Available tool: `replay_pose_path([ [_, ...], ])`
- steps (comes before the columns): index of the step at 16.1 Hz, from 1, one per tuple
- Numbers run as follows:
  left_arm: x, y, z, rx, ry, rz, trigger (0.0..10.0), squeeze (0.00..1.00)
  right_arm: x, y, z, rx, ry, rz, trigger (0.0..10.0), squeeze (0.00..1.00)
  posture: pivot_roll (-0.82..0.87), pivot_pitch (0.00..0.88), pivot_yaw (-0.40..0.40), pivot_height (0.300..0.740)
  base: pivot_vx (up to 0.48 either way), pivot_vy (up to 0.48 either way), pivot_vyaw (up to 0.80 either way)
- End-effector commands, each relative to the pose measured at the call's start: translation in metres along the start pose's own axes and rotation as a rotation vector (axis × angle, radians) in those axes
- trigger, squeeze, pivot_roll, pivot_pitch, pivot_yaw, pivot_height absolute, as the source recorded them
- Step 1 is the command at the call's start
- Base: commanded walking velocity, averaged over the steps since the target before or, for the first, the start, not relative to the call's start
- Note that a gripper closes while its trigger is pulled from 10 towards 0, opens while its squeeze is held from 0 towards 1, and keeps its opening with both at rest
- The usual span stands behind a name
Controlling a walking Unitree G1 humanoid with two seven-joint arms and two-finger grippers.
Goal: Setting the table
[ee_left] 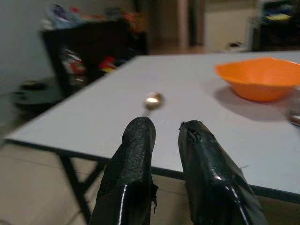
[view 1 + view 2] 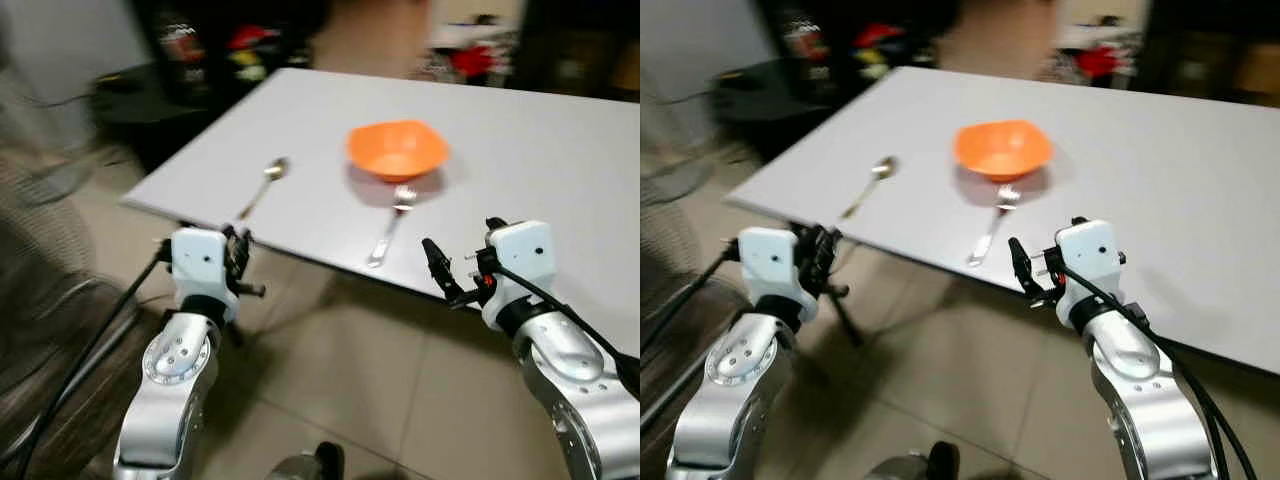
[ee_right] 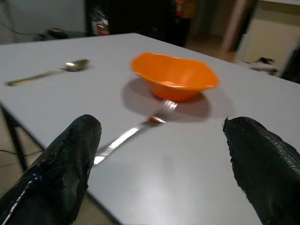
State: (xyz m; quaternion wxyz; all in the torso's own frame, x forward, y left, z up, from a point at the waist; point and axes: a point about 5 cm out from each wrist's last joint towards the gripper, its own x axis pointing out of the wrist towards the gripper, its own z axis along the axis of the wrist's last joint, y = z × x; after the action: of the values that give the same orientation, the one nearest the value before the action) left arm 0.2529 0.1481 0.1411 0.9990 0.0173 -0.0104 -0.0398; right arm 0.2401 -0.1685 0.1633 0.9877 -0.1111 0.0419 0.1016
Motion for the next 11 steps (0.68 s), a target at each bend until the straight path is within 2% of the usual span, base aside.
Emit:
replay_pose_path([
  [1,-0.002,0.008,0.008,0.002,-0.029,0.044,10.0,0.00,0.000,0.003,-0.003,0.021,-0.009,0.008,10.0,0.84,-0.08,0.000,0.121,0.740,0.000,0.000,0.80],
  [3,0.000,0.017,0.009,0.006,-0.039,0.077,10.0,0.00,0.001,0.006,-0.002,0.019,-0.030,0.001,10.0,0.85,-0.12,0.000,0.141,0.740,0.000,0.000,0.80],
  [5,0.005,0.023,0.006,0.044,-0.021,0.103,10.0,0.00,-0.003,-0.005,0.001,0.068,-0.035,-0.061,10.0,0.96,-0.10,0.000,0.142,0.740,0.000,0.000,0.80],
  [6,0.003,0.021,0.005,0.067,0.020,0.013,10.0,0.00,-0.003,-0.006,-0.001,0.080,-0.031,-0.071,10.0,0.97,-0.09,0.000,0.142,0.740,0.000,0.000,0.80],
  [7,0.001,0.020,0.005,0.078,0.034,-0.024,10.0,0.00,-0.002,-0.005,-0.004,0.090,-0.009,-0.067,10.0,0.97,-0.08,0.000,0.141,0.740,0.000,0.000,0.80],
  [9,-0.003,0.023,-0.001,0.063,0.063,-0.048,10.0,0.00,0.001,0.006,-0.012,0.169,0.020,-0.041,10.0,0.97,-0.08,0.000,0.147,0.740,0.000,0.000,0.80],
  [11,0.000,0.022,-0.002,0.045,0.079,-0.068,10.0,0.00,0.002,0.012,-0.010,0.167,0.025,-0.023,10.0,0.97,-0.10,0.000,0.162,0.740,0.000,0.000,0.80],
])
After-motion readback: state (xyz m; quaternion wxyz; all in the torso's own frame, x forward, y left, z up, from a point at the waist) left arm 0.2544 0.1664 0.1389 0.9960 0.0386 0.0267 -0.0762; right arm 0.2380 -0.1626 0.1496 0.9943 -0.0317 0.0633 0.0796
